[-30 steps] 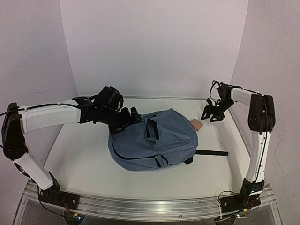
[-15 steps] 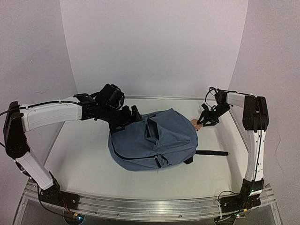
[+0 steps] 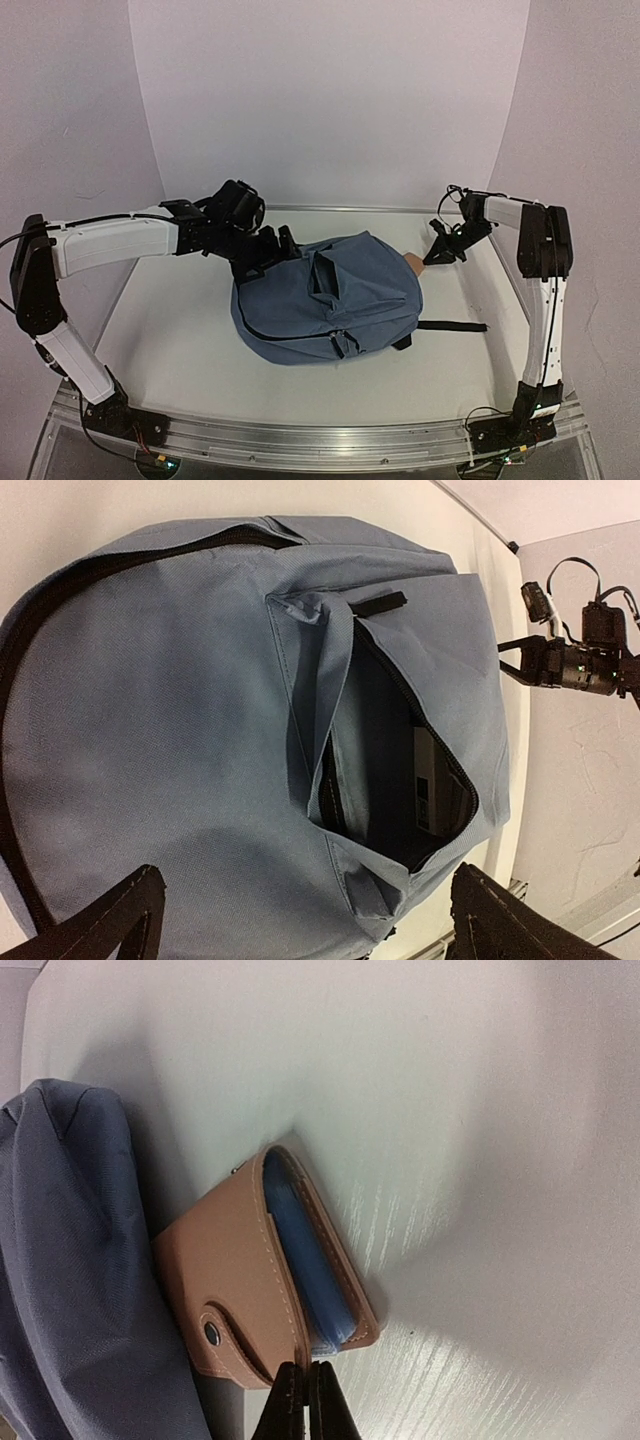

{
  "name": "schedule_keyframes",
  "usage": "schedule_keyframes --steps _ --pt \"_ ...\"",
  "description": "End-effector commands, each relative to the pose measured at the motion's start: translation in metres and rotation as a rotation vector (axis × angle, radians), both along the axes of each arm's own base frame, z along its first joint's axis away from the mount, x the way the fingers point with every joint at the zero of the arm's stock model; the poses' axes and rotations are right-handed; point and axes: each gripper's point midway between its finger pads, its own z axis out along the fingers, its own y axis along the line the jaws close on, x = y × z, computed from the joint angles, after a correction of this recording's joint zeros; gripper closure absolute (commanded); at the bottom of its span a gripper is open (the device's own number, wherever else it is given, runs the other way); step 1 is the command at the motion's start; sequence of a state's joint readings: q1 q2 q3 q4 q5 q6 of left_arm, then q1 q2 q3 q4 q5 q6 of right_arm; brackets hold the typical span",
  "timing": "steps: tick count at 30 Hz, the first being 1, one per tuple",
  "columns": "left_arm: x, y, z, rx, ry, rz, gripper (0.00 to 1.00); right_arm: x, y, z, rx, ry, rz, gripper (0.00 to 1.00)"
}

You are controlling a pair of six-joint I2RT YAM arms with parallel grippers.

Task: Pack the student bag
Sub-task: Pick up the personal item from the center of the board.

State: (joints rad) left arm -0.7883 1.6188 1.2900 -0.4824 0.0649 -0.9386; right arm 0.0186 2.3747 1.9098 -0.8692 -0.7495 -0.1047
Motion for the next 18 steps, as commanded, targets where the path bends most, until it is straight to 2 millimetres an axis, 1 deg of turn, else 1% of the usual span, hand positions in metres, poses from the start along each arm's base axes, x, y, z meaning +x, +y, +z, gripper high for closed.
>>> schedule_keyframes --steps 1,3,5,6,8,12,16,18 --pt "0.006 0.0 0.02 -0.024 -0.035 -0.01 0.0 0.006 -0.003 0.062 0.019 -0.104 0.001 1.0" --pt "0.008 0.004 0.022 -0.022 -0.042 -0.015 0.0 0.005 -0.004 0.082 0.007 -0.141 -0.001 1.0" --pt "0.009 0.008 0.025 -0.02 -0.046 -0.023 0.0 0.006 -0.02 0.107 -0.009 -0.192 -0.029 1.0" --pt "0.011 0.009 0.027 -0.019 -0.053 -0.029 0.0 0.004 -0.022 0.119 -0.014 -0.216 -0.032 1.0" --pt "0.013 0.013 0.032 -0.01 -0.07 -0.047 0.0 -0.002 -0.023 0.145 -0.021 -0.269 -0.028 1.0" --pt "0.018 0.016 0.044 0.011 -0.109 -0.089 0.0 -0.013 -0.024 0.188 -0.032 -0.348 -0.034 1.0" --pt "0.021 0.014 0.057 0.005 -0.14 -0.13 0.0 -0.025 -0.025 0.229 -0.041 -0.429 -0.025 1.0" --pt "0.021 0.01 0.064 -0.011 -0.155 -0.156 0.0 -0.035 -0.022 0.248 -0.031 -0.454 -0.01 1.0"
